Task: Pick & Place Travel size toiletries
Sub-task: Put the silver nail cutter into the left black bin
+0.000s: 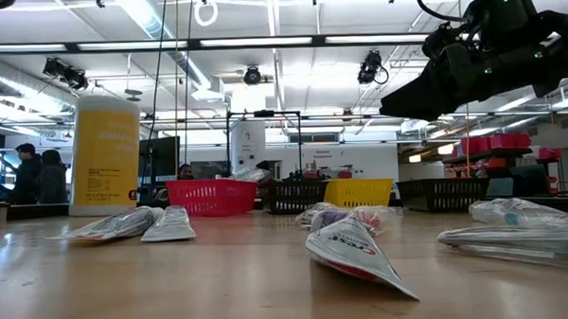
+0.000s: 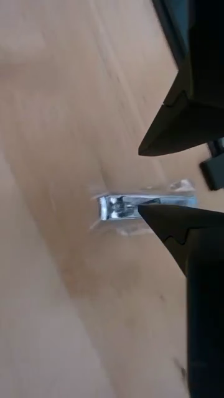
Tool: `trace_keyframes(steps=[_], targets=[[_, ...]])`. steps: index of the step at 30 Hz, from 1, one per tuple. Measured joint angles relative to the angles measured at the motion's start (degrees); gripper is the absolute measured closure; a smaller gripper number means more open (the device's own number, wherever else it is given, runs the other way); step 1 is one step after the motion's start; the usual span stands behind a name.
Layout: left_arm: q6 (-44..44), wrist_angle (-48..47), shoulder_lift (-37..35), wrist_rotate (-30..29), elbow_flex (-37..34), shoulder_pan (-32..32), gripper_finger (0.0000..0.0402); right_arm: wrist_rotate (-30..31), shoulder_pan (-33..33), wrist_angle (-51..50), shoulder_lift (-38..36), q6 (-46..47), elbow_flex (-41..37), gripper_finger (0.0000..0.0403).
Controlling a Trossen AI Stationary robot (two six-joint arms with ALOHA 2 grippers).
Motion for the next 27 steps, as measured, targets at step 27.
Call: trace_keyframes(steps=[27], targets=[[1.86, 2.72, 6.0, 0.76, 0.42, -2.72, 0.0256, -0.11, 0.0, 0.62, 0.0, 2.31, 0.0, 0.0183]])
